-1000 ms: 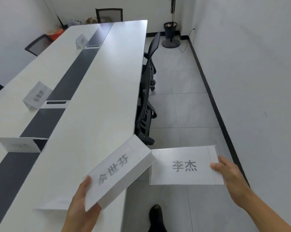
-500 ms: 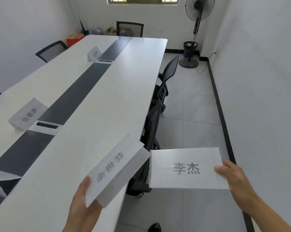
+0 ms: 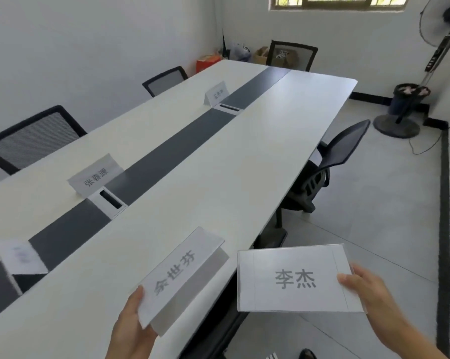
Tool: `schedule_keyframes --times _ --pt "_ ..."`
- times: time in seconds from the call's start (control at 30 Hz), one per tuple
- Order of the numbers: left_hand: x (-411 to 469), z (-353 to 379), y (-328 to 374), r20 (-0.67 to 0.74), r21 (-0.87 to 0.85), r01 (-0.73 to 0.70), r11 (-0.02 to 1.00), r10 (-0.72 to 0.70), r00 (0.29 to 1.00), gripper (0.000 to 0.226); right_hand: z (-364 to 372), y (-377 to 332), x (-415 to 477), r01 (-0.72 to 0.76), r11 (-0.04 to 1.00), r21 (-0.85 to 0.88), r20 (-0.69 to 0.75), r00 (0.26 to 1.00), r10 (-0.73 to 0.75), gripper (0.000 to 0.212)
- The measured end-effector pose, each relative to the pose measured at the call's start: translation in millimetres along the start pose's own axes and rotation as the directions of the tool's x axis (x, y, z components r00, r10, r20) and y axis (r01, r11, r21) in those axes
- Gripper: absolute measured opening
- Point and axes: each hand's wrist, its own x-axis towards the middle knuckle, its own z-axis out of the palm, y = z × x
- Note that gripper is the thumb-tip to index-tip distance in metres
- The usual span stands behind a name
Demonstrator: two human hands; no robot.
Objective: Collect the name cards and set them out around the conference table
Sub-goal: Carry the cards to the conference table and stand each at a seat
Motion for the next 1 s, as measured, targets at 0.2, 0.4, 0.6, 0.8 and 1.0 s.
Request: schedule_keyframes --times 0.2,0.4,0.6,0.8,1.0 --pt "12 58 -24 -0.194 0.091 -0.059 0.994 0.076 0.978 0.035 -22 -43 110 -0.026 0.996 -0.082 0.183 0.982 0.041 0.018" --pt "24 50 -10 -0.373 0.183 -0.075 0.98 0.14 0.917 0.036 20 -63 186 -0.032 0.985 -0.168 0.356 0.93 0.091 0.02" --pt "92 30 47 -0.367 0.245 -0.14 0.959 0.226 0.902 0.023 72 -82 228 0.0 0.98 -0.199 0.417 0.905 0.085 0.022" --pt "173 11 103 -0.346 0.292 -0.189 0.938 0.288 0.893 0.024 119 -108 263 0.023 0.967 -0.254 0.439 0.893 0.094 0.03" --pt "209 -10 119 -0.312 0.42 -0.172 0.891 0.32 0.895 0.02 163 -114 291 0.022 0.95 -0.311 0.473 0.87 0.135 0.029"
